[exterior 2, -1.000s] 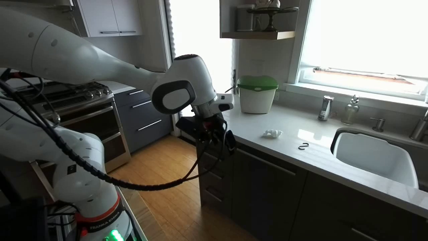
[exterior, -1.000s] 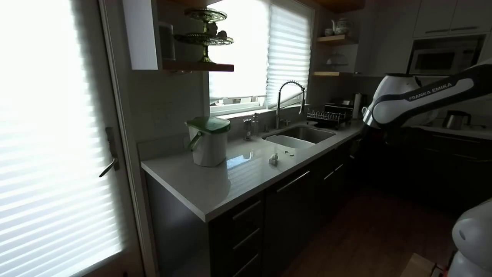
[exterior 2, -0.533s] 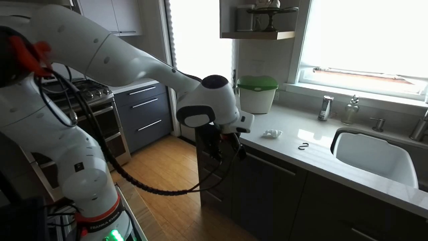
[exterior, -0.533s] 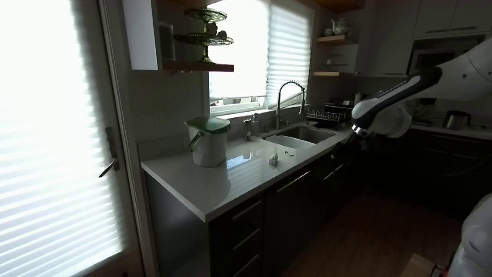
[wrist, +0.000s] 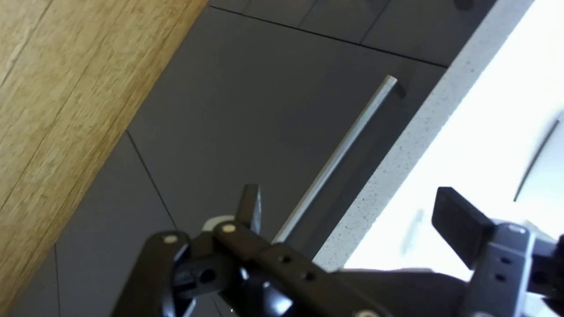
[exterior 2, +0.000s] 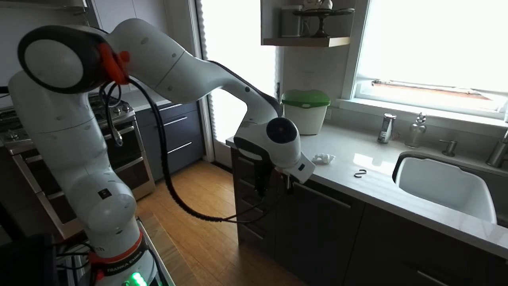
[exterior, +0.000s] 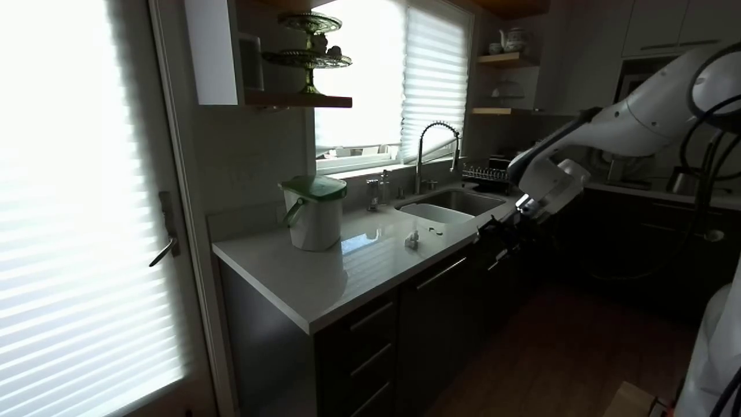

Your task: Open the second drawer from the left.

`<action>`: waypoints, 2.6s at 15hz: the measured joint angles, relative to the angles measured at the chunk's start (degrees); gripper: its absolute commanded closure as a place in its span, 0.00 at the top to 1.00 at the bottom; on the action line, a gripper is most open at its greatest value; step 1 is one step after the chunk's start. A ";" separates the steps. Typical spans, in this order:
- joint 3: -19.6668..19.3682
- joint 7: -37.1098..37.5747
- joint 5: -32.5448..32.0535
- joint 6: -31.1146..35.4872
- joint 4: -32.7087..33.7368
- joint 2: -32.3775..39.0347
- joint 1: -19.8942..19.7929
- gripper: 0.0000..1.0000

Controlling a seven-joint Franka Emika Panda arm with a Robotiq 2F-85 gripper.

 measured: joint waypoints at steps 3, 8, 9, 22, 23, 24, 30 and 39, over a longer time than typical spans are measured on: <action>3.55 -2.97 12.01 -5.97 3.64 6.36 -4.32 1.00; 13.47 -3.38 18.41 -9.79 8.90 17.55 -15.96 1.00; 14.78 -3.27 18.74 -10.57 10.07 19.41 -17.47 1.00; 19.45 -3.43 21.97 -8.60 14.97 24.63 -21.15 1.00; 20.25 -3.62 23.81 -6.74 15.90 25.69 -21.24 1.00; 20.95 -3.70 25.58 -5.19 16.93 27.00 -21.27 1.00; 23.21 -4.69 33.28 -2.64 24.78 35.79 -22.11 1.00; 23.93 -3.74 34.48 -6.79 32.89 42.97 -23.85 1.00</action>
